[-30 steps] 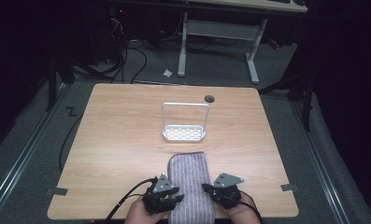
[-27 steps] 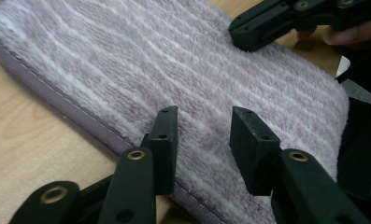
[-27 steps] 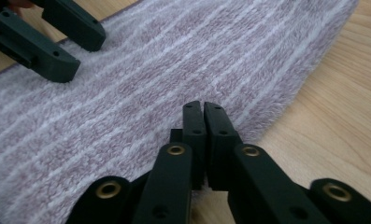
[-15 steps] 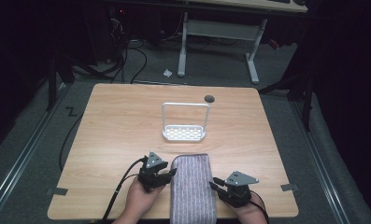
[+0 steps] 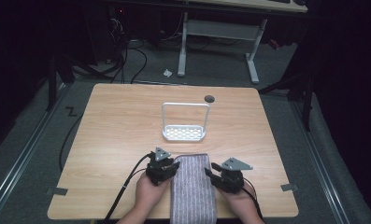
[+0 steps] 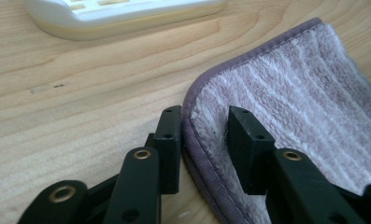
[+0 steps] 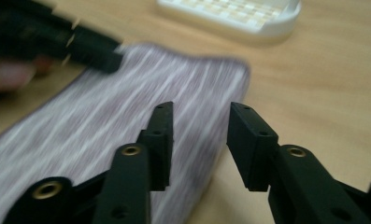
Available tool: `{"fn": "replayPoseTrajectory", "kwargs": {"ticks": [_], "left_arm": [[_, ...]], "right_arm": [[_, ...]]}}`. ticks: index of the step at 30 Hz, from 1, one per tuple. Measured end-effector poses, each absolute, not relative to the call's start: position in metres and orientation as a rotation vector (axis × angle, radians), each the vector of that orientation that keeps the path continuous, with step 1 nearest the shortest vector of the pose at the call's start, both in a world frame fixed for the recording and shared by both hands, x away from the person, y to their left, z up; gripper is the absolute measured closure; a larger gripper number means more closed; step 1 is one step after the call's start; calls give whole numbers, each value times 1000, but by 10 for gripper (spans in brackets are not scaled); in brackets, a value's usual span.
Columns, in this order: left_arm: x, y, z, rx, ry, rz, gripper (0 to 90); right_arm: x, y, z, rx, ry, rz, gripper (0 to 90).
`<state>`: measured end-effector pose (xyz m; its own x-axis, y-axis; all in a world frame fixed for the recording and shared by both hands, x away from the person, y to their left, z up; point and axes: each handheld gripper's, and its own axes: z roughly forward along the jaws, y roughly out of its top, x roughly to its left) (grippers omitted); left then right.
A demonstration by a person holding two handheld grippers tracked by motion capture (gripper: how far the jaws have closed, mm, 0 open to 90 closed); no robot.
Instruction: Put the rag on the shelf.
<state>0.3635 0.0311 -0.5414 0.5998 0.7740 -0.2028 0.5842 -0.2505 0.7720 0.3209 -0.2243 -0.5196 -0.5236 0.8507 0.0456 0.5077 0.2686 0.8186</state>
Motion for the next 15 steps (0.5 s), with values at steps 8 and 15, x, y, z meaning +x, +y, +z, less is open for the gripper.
{"fn": "replayPoseTrajectory", "kwargs": {"ticks": [8,15], "left_arm": [[363,31,-542,1959,1057,257,746],[349,34,-542,1979,1031,207,814]], "right_arm": [[365,-208,-534,1378,2162,998,621],[336,-208,-537,1284,2169,1049,825]]}}
